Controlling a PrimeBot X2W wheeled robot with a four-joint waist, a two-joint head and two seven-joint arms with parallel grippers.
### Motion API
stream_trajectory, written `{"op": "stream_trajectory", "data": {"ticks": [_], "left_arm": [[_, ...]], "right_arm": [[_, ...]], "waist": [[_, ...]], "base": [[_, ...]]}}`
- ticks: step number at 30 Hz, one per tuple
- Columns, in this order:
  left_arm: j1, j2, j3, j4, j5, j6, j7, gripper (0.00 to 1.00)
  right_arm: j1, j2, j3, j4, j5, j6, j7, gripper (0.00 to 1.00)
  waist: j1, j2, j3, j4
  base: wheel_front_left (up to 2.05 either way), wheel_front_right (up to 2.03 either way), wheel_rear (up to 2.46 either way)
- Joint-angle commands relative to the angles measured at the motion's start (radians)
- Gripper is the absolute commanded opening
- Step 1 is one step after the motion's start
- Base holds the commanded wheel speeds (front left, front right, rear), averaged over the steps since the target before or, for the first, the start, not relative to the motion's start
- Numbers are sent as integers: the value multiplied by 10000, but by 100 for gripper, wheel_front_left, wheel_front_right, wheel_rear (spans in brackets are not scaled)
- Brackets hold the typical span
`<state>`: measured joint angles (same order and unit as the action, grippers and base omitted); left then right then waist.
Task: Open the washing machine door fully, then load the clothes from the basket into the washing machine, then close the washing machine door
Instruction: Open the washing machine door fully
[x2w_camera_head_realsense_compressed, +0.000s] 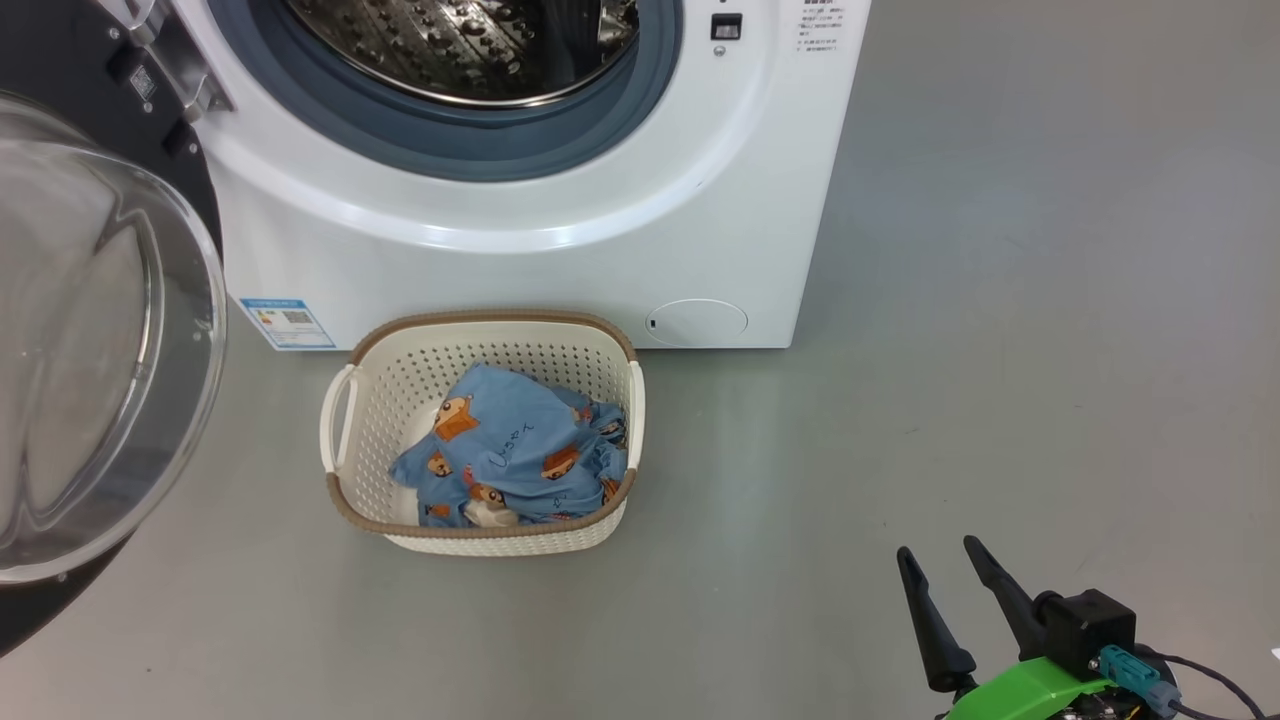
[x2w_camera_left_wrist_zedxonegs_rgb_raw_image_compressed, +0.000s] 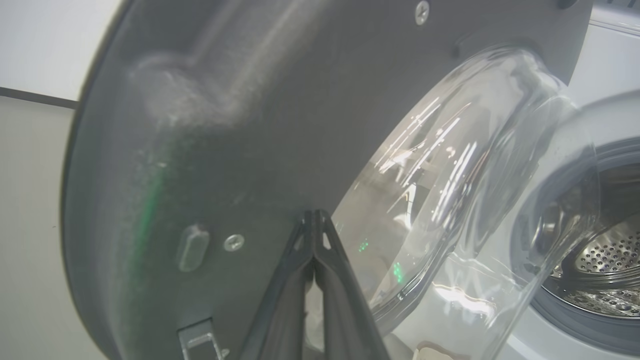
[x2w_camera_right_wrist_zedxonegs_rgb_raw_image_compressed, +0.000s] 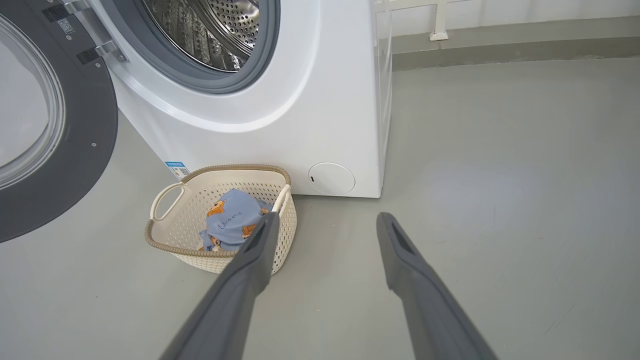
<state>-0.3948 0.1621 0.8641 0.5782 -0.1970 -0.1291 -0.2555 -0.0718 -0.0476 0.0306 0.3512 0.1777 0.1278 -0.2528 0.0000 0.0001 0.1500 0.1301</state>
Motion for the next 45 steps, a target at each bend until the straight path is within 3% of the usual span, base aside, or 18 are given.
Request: {"op": "stream_trajectory", "data": {"ticks": [1,9,26,27,29,30,45], "left_arm": [[-212,664,147,-287,76,-5,-63,0],[367,470,-1031,-979,-193,-13,-63,0],[2082,-699,-3226,-3396,-207,-14,-63,0],[2199,-768,-3341,-3553,-196,-14,-63,13],[2429,-879,-3580,-3872,-165,-15,-63,56],[2562,-911,-3759,-4015,-89,-15,-63,98],[3916,-1097,-5518,-4895,74,-15,-63,100]], "right_arm": [[-324,-26,287,-170,-5,29,-90,100],[-325,-26,306,-115,139,29,-90,100],[-162,-26,277,-48,277,29,-90,100],[-157,-26,275,-46,279,29,-90,100],[-154,-26,278,-50,289,29,-90,100],[-148,-26,289,-61,294,29,-90,100],[-65,-26,272,-631,111,29,-90,100]], "waist": [[0,-1,-17,18],[0,-1,-192,82],[0,-1,-614,89],[0,-1,-634,75],[0,-1,-667,40],[0,-1,-685,17],[0,-1,-876,-598]], "base": [[0,0,0],[0,0,0],[0,0,0],[0,0,0],[0,0,0],[0,0,0],[0,0,0]]}}
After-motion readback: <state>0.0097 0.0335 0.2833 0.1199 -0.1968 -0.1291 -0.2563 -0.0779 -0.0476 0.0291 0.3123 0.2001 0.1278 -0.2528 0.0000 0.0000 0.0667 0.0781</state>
